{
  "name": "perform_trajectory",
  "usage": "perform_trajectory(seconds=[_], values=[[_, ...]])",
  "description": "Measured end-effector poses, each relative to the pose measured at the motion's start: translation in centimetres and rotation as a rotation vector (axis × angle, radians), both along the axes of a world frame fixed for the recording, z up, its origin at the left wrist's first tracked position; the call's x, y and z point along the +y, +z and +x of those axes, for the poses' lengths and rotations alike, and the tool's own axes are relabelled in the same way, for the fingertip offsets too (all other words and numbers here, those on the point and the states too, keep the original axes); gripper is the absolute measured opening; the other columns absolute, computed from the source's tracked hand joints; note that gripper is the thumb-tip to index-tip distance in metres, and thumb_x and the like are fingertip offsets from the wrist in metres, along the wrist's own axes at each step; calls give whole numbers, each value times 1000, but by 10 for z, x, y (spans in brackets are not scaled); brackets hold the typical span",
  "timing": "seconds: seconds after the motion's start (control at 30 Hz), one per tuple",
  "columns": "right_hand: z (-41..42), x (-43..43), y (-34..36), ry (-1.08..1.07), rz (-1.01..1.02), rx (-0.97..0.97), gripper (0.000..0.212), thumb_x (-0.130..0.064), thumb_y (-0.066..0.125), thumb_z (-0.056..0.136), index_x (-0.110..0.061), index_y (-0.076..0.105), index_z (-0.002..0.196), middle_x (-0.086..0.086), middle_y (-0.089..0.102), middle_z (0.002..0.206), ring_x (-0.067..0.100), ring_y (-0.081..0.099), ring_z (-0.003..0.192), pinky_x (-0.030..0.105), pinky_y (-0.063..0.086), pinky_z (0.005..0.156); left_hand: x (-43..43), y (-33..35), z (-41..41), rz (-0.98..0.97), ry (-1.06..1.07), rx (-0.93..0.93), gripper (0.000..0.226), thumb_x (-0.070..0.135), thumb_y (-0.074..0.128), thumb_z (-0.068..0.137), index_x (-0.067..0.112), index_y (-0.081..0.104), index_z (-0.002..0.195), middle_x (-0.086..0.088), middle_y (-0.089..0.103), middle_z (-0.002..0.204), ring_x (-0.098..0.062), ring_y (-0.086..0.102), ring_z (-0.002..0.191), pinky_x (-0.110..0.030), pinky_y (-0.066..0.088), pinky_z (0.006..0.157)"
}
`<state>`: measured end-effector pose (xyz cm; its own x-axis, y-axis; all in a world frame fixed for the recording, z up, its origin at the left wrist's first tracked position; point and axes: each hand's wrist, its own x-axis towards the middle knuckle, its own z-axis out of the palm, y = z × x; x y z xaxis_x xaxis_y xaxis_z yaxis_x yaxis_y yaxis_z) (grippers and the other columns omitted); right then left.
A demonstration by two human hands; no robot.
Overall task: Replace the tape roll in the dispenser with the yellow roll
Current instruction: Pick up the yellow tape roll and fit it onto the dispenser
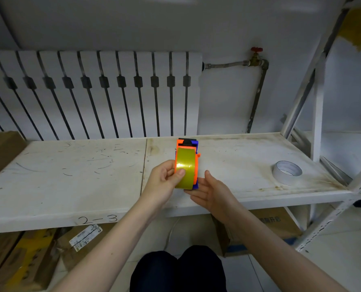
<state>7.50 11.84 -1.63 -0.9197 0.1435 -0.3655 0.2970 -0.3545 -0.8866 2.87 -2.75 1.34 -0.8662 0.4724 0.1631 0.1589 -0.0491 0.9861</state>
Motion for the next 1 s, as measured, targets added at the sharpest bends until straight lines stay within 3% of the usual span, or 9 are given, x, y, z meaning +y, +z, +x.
perform_trajectory(seconds=[0.13,0.3,0.53,0.63,0.7,0.8,0.87,0.93,1.0], values=[[1,4,1,90,27,-39,62,-65,35,85,-15,55,117,5,67,109,19,64,103,36,44,96,-3,-5,-4,-100,-58,138,15,11,58,89,19,64,99,-2,70,95,-4,65,85,-16,50,74],[2,8,-5,95,33,-5,90,-63,62,63,-19,42,138,9,58,129,21,62,108,31,49,86,-4,-15,-6,-220,-163,181,25,1,60,86,24,62,95,-2,68,95,-11,65,91,-26,51,86],[-5,12,-20,85,-11,70,51,-47,68,71,-24,56,115,10,60,123,23,63,107,34,48,94,5,-24,-10,-161,-123,108,14,7,58,89,10,62,101,-7,68,93,-15,65,84,-32,52,80],[-6,16,-16,151,164,-11,64,-56,67,68,-22,55,121,4,61,122,20,62,109,35,45,93,4,-29,-17,-152,-84,106,13,6,58,88,18,64,90,1,69,82,-3,65,72,-21,51,71],[-9,19,-11,48,384,-4,70,-47,73,71,-11,51,128,4,59,122,18,61,107,31,47,84,1,-34,-22,-191,-74,117,15,8,60,86,23,64,85,6,69,76,2,63,66,-18,50,66],[-11,23,-5,-191,795,211,32,-21,72,79,-14,57,107,-4,58,101,8,59,86,22,49,70,-2,-44,-28,-245,-67,98,14,10,61,86,24,64,82,10,69,73,0,62,66,-21,47,66],[-15,21,-2,-189,930,331,17,-12,65,83,-15,62,100,-4,62,92,7,59,78,17,48,65,-1,-49,-29,-282,-91,99,5,22,62,82,17,63,82,-2,65,74,-10,59,69,-26,44,67],[-18,17,-2,-130,980,361,19,-11,61,86,-10,67,104,-1,64,92,11,59,81,16,50,69,-1,-54,-30,-308,-129,104,20,30,59,76,10,61,80,-8,57,71,-18,51,68,-31,39,67],[-21,13,-5,-70,1055,341,24,-16,60,88,-8,67,110,4,65,100,11,58,84,15,47,72,0,-56,-30,-322,-156,105,16,28,59,77,13,60,76,1,53,63,-14,47,62,-28,37,63]])
